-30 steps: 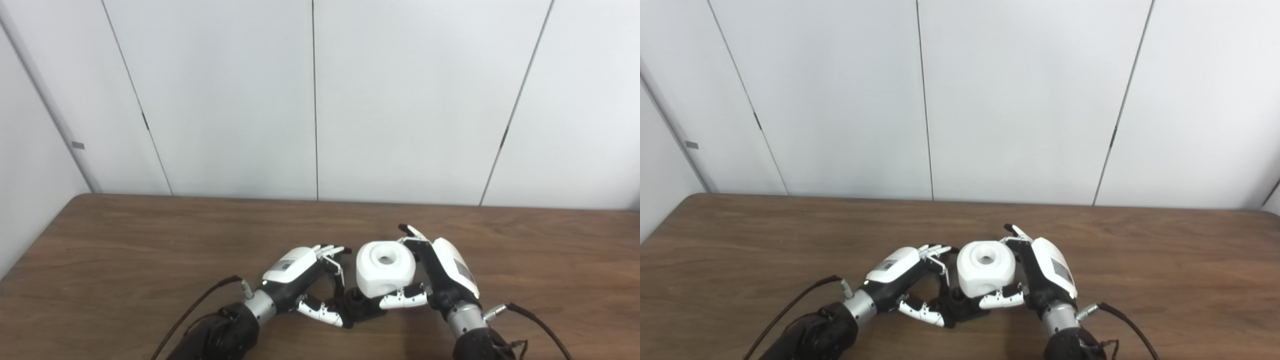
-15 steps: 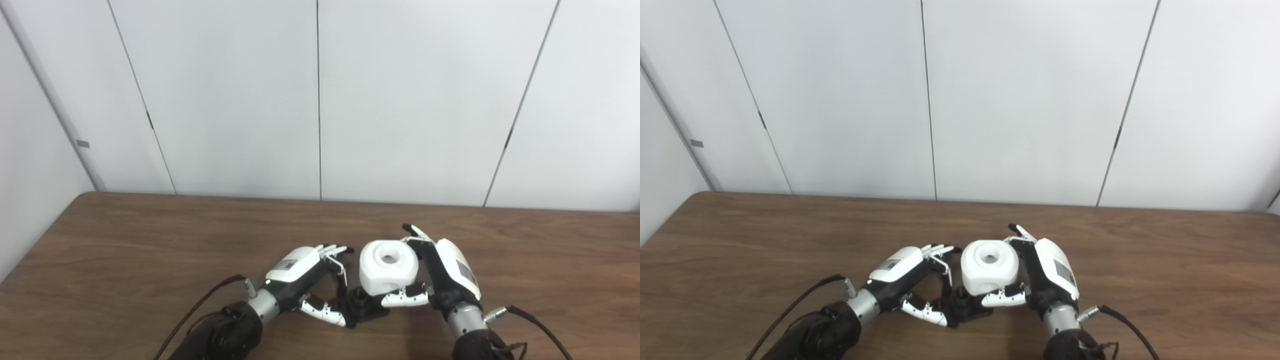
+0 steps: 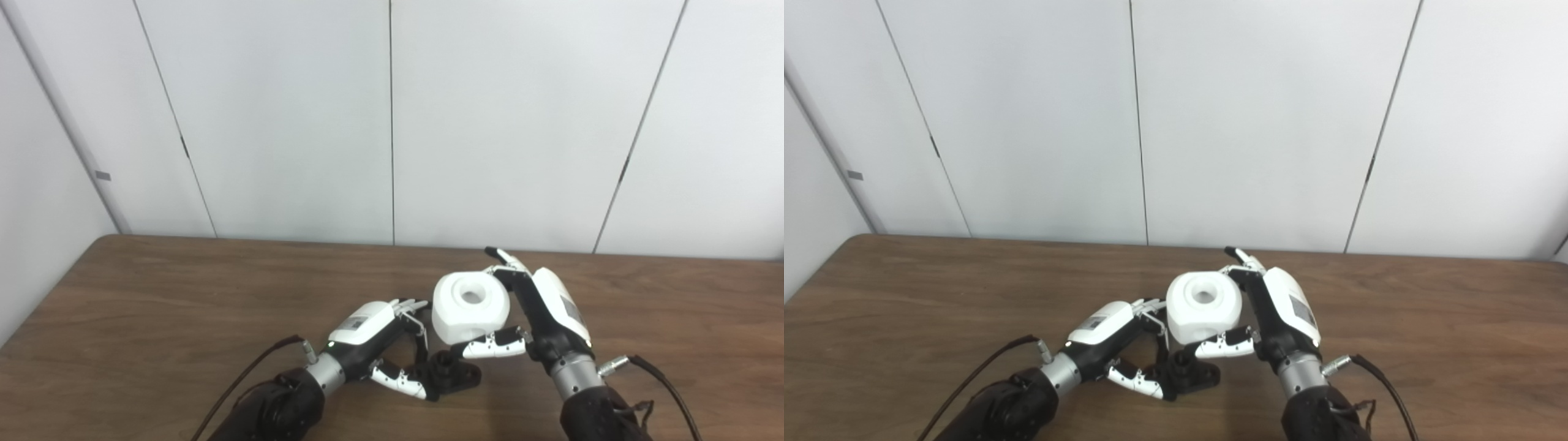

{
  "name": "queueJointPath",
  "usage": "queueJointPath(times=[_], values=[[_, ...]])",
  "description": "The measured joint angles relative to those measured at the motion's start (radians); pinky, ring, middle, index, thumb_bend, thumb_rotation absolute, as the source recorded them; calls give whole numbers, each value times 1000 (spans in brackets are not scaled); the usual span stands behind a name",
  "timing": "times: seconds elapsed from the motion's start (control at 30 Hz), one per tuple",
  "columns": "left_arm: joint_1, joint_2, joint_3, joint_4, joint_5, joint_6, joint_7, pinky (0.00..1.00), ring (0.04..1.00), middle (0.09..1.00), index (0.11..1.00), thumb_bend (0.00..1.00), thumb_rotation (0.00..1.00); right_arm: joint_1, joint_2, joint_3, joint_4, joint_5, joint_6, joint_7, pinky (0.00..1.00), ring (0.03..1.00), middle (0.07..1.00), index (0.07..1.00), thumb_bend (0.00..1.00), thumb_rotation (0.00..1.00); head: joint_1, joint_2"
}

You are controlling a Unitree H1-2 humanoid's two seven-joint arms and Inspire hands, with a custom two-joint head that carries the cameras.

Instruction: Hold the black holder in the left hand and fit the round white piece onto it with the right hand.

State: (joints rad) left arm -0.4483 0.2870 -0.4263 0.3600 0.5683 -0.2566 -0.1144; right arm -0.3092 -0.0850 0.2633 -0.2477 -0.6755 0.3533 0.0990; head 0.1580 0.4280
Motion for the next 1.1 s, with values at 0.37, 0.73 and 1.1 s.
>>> queueJointPath(times=[0.37, 0.73, 1.1], values=[[0, -2, -4, 11, 0, -14, 20, 1000, 971, 949, 476, 514, 51, -12, 2, 0, 4, -3, 0, 3, 786, 935, 923, 482, 501, 142, 11, 6], [0, -3, -4, 10, 0, -11, 20, 1000, 972, 948, 476, 515, 51, -8, 8, 22, 77, -6, -3, 2, 826, 927, 904, 482, 502, 143, 23, 15], [2, -3, -13, -9, 2, 16, 19, 1000, 970, 948, 476, 515, 51, 1, 22, 37, 109, -4, -4, -3, 780, 928, 929, 481, 503, 142, 28, 23]])
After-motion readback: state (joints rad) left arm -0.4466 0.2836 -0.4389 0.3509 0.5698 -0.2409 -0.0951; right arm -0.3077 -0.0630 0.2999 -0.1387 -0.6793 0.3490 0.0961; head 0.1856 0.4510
